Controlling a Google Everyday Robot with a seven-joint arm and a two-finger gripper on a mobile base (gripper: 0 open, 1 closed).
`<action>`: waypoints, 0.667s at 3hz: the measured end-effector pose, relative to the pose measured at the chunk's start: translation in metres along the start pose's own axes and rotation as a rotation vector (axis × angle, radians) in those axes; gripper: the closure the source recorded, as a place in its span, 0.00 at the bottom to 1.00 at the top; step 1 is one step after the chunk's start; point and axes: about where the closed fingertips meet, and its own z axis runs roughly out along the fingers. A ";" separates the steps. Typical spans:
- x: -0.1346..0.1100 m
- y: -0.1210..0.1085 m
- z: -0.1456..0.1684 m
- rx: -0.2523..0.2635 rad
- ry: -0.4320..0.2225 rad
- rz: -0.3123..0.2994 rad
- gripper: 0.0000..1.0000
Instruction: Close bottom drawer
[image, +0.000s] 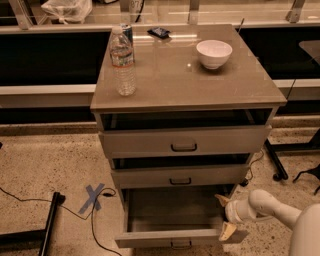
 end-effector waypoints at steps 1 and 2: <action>0.016 0.004 0.019 -0.030 0.006 -0.011 0.03; 0.030 0.007 0.032 -0.036 -0.007 -0.021 0.03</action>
Offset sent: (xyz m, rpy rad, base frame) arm 0.0033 -0.0189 -0.0613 0.0084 0.0124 0.0485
